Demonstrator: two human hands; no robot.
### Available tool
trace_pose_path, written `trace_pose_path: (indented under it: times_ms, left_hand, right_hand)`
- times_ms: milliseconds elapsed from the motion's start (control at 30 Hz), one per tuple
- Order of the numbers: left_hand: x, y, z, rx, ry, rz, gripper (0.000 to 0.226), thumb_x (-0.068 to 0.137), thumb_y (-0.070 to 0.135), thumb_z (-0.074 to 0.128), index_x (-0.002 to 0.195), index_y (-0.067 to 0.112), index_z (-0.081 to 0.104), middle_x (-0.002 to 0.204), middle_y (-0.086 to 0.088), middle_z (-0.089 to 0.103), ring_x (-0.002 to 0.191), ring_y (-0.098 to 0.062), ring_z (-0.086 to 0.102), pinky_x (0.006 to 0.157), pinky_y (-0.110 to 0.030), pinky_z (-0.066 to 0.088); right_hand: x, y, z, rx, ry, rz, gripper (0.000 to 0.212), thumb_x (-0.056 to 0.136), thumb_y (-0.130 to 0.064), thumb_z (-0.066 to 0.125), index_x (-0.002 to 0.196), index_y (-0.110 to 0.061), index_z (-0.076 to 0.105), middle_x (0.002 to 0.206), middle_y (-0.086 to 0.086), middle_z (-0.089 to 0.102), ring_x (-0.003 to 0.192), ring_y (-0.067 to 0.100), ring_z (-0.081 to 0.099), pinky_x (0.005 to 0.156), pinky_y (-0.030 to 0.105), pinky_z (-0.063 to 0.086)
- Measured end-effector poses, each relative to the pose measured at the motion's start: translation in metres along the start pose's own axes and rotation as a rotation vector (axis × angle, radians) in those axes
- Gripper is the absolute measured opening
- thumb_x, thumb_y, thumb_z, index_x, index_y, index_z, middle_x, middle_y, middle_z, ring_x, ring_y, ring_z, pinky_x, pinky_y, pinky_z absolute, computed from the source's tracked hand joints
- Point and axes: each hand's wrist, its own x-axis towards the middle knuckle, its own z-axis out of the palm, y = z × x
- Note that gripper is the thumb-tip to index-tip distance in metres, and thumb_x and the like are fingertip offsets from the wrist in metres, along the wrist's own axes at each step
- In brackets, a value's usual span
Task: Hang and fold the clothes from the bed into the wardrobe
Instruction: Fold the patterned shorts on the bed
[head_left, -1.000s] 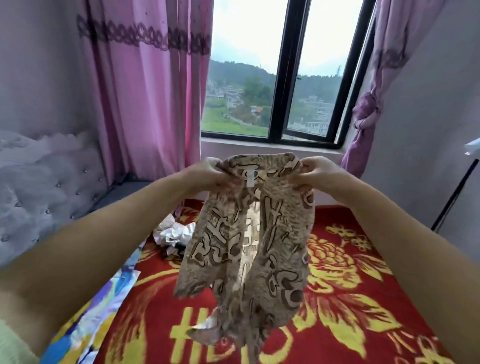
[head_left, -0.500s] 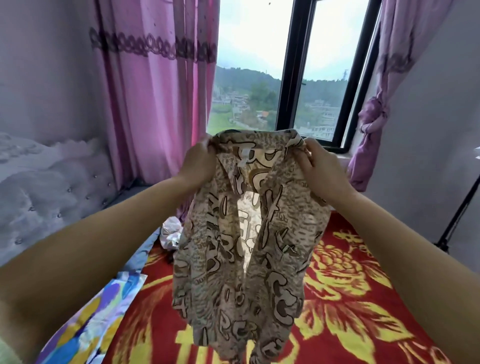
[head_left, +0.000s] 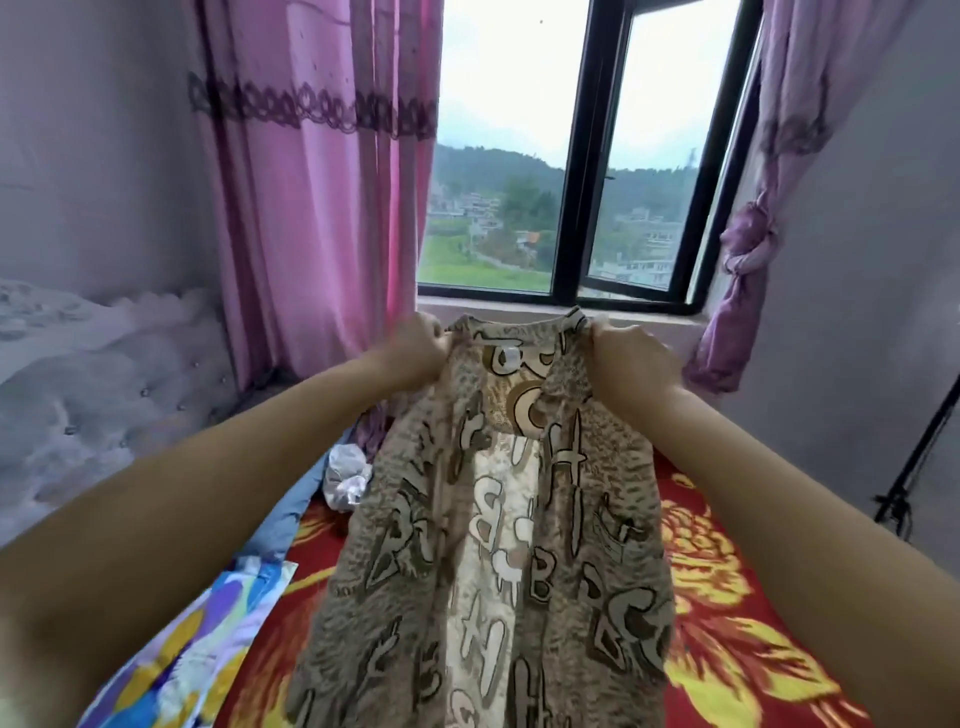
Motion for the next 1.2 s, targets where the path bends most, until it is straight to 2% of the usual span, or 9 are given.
trace_pose_path:
  times_ms: [233,400,533,600,700,767,800,867,1200]
  left_hand:
    - [-0.001,0.052,0.018,-0.835,-0.215,-0.276,0.029,0.102,0.008,0.036,0.074,0.010,0.046,0.034,0.003,0.041,0.025,-0.006,0.038,0.030,-0.011,0.027]
    - [-0.013,0.062,0.005,-1.090,-0.299,-0.154,0.019,0.101,0.009,0.038,0.088,0.003,0.050,0.059,-0.009,0.064,0.049,-0.018,0.064,0.046,-0.028,0.055]
    - [-0.012,0.057,-0.004,-0.512,-0.139,0.116,0.005,0.096,0.010,0.050,0.099,0.008,0.050,0.089,-0.012,0.068,0.070,-0.013,0.067,0.062,-0.017,0.055]
    - [-0.004,0.046,-0.009,0.123,0.077,0.407,0.044,0.088,0.021,0.061,0.128,0.013,0.044,0.123,-0.014,0.053,0.110,-0.021,0.054,0.091,-0.024,0.045]
    - [0.003,0.046,-0.020,0.598,0.000,0.663,0.083,0.079,0.041,0.068,0.148,0.030,0.022,0.156,-0.003,0.018,0.145,-0.020,0.006,0.114,-0.050,-0.009]
    - [0.010,0.054,-0.028,0.575,-0.181,0.684,0.051,0.080,0.040,0.068,0.126,0.026,0.049,0.127,0.001,0.053,0.127,-0.021,0.041,0.117,-0.045,0.014]
    - [0.013,0.059,-0.030,0.517,-0.299,0.636,0.036,0.081,0.035,0.070,0.111,0.021,0.057,0.099,0.008,0.059,0.099,-0.015,0.055,0.098,-0.028,0.038]
    - [0.019,0.063,-0.033,0.482,-0.432,0.562,0.023,0.081,0.026,0.072,0.098,0.016,0.060,0.077,0.013,0.051,0.067,-0.003,0.047,0.060,-0.016,0.034]
    - [0.046,0.040,-0.048,0.546,-0.288,0.558,0.013,0.084,0.015,0.066,0.093,0.011,0.057,0.082,0.003,0.056,0.079,-0.018,0.052,0.071,-0.030,0.043]
  right_hand:
    - [-0.008,-0.055,-0.008,0.459,-0.137,-0.058,0.036,0.104,-0.029,0.029,0.132,-0.010,0.042,0.109,0.017,0.063,0.097,0.035,0.062,0.077,0.037,0.047]
    - [-0.013,-0.036,-0.018,1.154,-0.516,-0.098,0.042,0.100,-0.043,0.040,0.139,-0.029,0.034,0.123,-0.009,0.055,0.108,0.000,0.055,0.089,0.012,0.045]
    - [-0.012,-0.024,-0.016,1.081,-0.462,-0.138,0.061,0.092,-0.002,0.054,0.141,-0.030,0.030,0.106,-0.007,0.059,0.086,-0.003,0.058,0.072,0.014,0.048]
    - [-0.010,-0.021,-0.019,1.045,-0.416,-0.120,0.065,0.093,0.003,0.047,0.148,-0.027,0.028,0.121,-0.003,0.057,0.097,0.003,0.056,0.077,0.019,0.046]
    - [-0.009,-0.016,-0.023,1.110,-0.460,-0.179,0.061,0.093,0.007,0.043,0.138,-0.034,0.042,0.131,-0.006,0.055,0.116,0.011,0.053,0.093,0.027,0.047]
    - [-0.013,-0.016,-0.024,1.120,-0.528,-0.251,0.055,0.093,0.005,0.045,0.120,-0.042,0.051,0.117,-0.009,0.063,0.110,0.010,0.058,0.092,0.026,0.049]
    - [-0.016,-0.016,-0.024,1.122,-0.541,-0.270,0.053,0.093,0.003,0.047,0.116,-0.044,0.053,0.111,-0.012,0.066,0.106,0.007,0.060,0.089,0.024,0.050]
    - [-0.024,-0.015,-0.016,1.148,-0.539,-0.233,0.052,0.092,0.002,0.049,0.120,-0.042,0.053,0.110,-0.006,0.066,0.100,0.011,0.063,0.085,0.027,0.053]
    - [-0.075,0.018,0.101,0.914,-0.815,0.035,0.010,0.085,-0.011,0.067,0.094,-0.014,0.072,0.095,0.000,0.071,0.085,0.011,0.066,0.085,0.028,0.054]
